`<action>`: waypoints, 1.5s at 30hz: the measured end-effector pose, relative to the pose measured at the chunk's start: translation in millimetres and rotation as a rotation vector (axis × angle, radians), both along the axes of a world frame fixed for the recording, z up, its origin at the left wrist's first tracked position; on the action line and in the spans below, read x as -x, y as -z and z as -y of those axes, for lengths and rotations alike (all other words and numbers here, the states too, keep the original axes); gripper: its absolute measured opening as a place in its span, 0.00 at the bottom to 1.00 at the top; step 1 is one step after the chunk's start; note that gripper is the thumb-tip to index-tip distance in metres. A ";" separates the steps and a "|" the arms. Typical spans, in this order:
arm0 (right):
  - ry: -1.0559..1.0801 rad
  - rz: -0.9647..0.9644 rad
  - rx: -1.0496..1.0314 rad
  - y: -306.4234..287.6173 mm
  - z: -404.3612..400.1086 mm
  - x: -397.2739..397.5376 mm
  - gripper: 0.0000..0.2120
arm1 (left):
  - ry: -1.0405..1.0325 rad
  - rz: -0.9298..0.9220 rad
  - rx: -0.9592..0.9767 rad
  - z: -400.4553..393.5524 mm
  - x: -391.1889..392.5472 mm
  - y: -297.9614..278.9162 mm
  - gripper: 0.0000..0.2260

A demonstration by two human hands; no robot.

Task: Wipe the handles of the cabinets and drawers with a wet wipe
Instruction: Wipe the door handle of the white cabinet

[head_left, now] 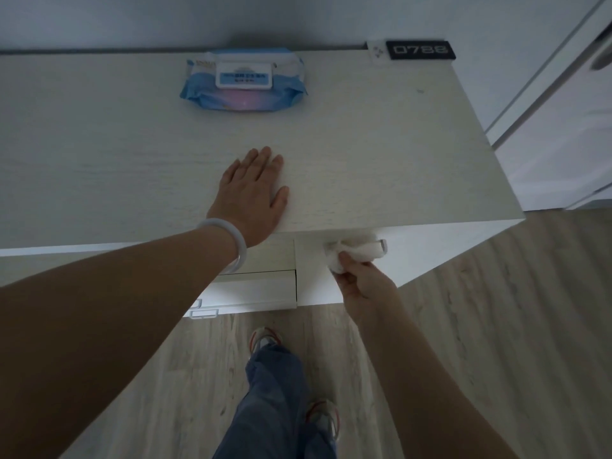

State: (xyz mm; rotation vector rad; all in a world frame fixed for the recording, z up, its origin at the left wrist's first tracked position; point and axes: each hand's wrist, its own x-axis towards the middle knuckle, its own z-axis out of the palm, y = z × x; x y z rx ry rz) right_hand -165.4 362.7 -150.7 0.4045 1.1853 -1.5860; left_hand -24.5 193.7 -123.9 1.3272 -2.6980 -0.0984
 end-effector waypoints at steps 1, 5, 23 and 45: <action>0.023 -0.010 -0.003 -0.5 -2.1 2.6 0.09 | 0.000 -0.002 -0.004 0.0 -0.1 -0.2 0.29; 0.164 -0.220 -0.136 2.2 -16.9 42.6 0.12 | 0.003 -0.007 0.002 0.3 0.2 0.3 0.28; 0.211 -0.237 -0.104 -2.2 -7.5 8.2 0.09 | -0.006 -0.001 -0.001 -0.8 2.0 -1.5 0.30; 0.123 0.234 0.182 0.9 2.6 -20.4 0.09 | -0.025 -0.001 0.013 -0.1 1.4 -0.3 0.30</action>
